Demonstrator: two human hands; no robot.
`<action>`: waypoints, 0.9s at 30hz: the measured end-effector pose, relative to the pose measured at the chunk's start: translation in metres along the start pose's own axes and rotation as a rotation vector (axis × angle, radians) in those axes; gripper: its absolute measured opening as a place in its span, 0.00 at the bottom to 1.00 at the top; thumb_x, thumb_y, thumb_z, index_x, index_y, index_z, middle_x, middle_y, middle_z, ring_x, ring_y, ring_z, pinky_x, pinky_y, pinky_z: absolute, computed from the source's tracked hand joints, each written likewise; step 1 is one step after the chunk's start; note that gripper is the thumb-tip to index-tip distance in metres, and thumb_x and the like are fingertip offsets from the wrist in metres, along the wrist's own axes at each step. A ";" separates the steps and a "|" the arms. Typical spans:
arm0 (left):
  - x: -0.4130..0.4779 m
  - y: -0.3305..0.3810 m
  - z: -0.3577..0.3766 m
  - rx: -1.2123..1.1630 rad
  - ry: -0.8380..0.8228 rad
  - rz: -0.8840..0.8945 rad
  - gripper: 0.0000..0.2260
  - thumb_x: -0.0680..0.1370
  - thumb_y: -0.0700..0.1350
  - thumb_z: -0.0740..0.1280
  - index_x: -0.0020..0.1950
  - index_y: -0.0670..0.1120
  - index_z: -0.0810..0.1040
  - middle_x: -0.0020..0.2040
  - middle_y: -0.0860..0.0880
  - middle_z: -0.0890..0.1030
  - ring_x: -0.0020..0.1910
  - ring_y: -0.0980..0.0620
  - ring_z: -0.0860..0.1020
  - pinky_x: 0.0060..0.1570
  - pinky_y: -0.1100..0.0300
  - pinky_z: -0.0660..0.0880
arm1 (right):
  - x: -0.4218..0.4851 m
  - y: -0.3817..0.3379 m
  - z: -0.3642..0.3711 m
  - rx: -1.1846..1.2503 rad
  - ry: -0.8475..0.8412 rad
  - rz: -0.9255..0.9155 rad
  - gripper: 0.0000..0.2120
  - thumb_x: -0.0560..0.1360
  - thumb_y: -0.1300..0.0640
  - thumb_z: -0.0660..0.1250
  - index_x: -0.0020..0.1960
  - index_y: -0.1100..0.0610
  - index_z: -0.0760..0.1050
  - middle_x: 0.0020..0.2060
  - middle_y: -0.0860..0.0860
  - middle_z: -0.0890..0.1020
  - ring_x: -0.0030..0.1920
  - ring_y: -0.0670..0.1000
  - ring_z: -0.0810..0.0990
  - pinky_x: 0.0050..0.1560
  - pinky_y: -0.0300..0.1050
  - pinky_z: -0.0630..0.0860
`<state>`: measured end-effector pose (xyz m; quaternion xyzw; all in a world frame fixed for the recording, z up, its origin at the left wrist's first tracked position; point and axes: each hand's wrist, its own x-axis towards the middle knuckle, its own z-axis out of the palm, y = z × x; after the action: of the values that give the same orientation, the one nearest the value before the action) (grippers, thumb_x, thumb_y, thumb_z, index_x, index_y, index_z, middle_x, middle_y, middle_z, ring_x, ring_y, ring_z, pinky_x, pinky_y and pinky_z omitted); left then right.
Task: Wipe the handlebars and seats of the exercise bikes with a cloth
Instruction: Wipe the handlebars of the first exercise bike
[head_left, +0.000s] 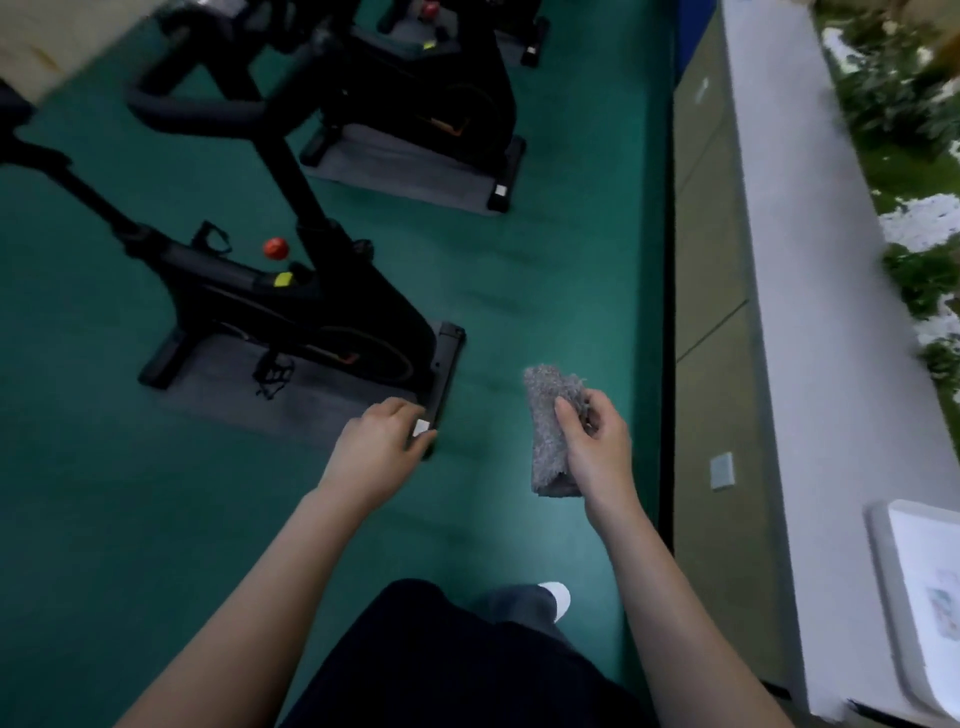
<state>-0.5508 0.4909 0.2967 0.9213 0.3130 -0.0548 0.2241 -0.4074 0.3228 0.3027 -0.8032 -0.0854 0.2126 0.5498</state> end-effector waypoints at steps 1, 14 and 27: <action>-0.007 -0.017 -0.004 0.024 0.011 -0.029 0.18 0.81 0.53 0.60 0.66 0.46 0.73 0.66 0.49 0.74 0.64 0.46 0.71 0.59 0.52 0.69 | -0.005 -0.003 0.014 -0.007 -0.025 -0.013 0.05 0.77 0.56 0.66 0.51 0.56 0.75 0.46 0.55 0.82 0.49 0.57 0.80 0.54 0.56 0.76; -0.115 -0.182 -0.035 -0.102 0.155 -0.446 0.22 0.80 0.56 0.59 0.68 0.45 0.71 0.67 0.47 0.73 0.66 0.46 0.70 0.62 0.50 0.68 | -0.061 -0.036 0.164 -0.178 -0.310 -0.220 0.02 0.77 0.51 0.66 0.48 0.48 0.75 0.44 0.47 0.82 0.47 0.50 0.81 0.52 0.55 0.78; -0.121 -0.273 -0.061 -0.188 0.214 -0.719 0.22 0.80 0.56 0.59 0.69 0.45 0.71 0.67 0.48 0.72 0.67 0.46 0.69 0.64 0.50 0.66 | -0.037 -0.076 0.300 -0.243 -0.555 -0.315 0.07 0.77 0.51 0.66 0.49 0.55 0.76 0.41 0.48 0.80 0.43 0.50 0.78 0.48 0.49 0.74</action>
<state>-0.8143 0.6434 0.2766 0.7288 0.6411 -0.0046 0.2403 -0.5636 0.5919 0.2905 -0.7513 -0.3793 0.3239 0.4322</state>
